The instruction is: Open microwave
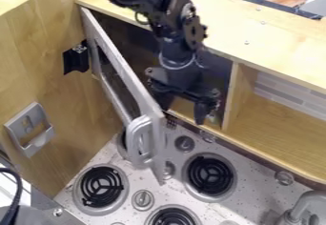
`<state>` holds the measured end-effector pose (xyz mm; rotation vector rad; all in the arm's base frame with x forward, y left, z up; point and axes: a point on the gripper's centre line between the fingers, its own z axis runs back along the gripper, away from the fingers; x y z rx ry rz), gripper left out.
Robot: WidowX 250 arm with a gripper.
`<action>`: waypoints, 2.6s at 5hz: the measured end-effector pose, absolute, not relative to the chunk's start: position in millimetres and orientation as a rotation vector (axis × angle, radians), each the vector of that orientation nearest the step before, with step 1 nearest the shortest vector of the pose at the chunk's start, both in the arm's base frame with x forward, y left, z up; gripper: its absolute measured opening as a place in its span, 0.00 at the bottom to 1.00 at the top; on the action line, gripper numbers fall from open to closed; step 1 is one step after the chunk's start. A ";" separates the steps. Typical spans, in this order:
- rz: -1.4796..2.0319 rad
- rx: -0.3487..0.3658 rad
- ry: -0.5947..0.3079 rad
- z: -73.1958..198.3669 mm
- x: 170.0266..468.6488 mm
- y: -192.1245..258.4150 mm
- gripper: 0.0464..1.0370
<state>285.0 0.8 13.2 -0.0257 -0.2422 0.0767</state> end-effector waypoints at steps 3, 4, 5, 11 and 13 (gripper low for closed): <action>0.233 0.013 -0.244 7.0 269.3 40.9 0.96; 0.277 0.024 -0.233 3.2 260.4 52.0 0.96; 0.337 0.043 -0.233 3.0 252.8 65.6 0.96; 0.472 0.135 -0.291 16.6 260.2 109.7 0.96; 0.442 0.098 -0.295 15.9 263.9 99.2 0.96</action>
